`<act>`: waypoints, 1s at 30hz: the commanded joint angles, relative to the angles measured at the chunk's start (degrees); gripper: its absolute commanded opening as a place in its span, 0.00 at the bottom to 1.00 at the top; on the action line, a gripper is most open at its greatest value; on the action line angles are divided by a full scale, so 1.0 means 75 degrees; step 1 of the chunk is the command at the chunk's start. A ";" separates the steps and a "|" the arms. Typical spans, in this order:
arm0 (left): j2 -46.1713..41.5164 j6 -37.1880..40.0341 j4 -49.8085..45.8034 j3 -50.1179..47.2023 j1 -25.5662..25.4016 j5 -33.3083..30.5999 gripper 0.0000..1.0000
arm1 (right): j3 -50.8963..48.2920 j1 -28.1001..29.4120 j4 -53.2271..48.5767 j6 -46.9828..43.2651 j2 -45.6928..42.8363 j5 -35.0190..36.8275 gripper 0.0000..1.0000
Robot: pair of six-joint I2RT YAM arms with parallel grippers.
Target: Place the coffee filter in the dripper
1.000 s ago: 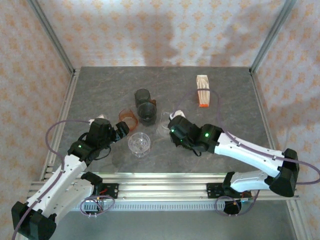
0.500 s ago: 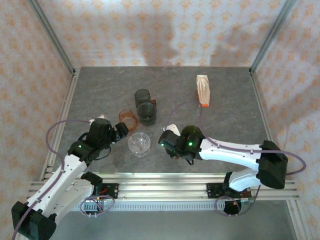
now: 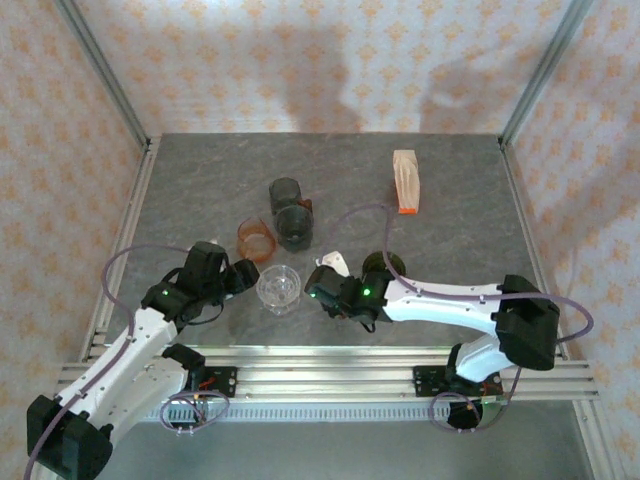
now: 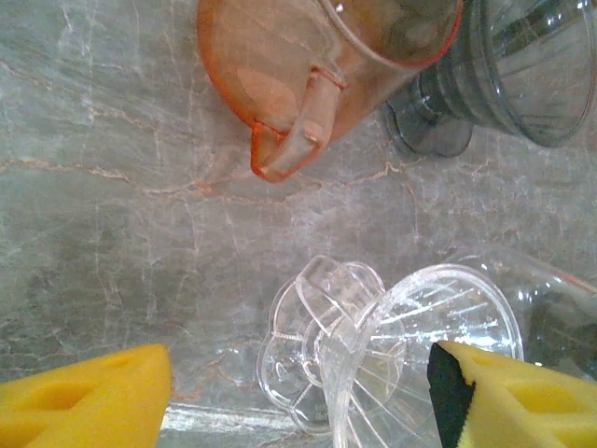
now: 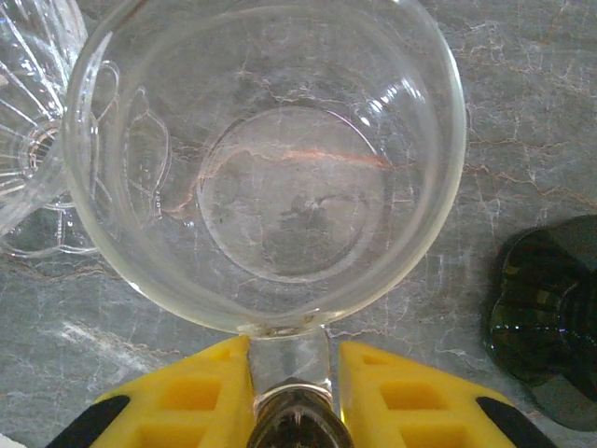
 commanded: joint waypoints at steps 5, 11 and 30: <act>0.0171 0.0049 -0.0120 0.0006 -0.0458 0.0057 0.75 | 0.0276 0.0294 -0.0655 0.0598 0.0043 0.0703 0.26; 0.0388 0.0003 0.0106 0.0015 -0.0634 0.0022 0.78 | 0.0198 0.0338 -0.0768 0.0742 -0.0259 0.0686 0.40; 0.1546 0.0096 0.0574 0.0299 -0.1181 -0.0338 0.38 | -0.0107 0.0297 -0.1138 0.0987 -0.2018 0.1982 0.93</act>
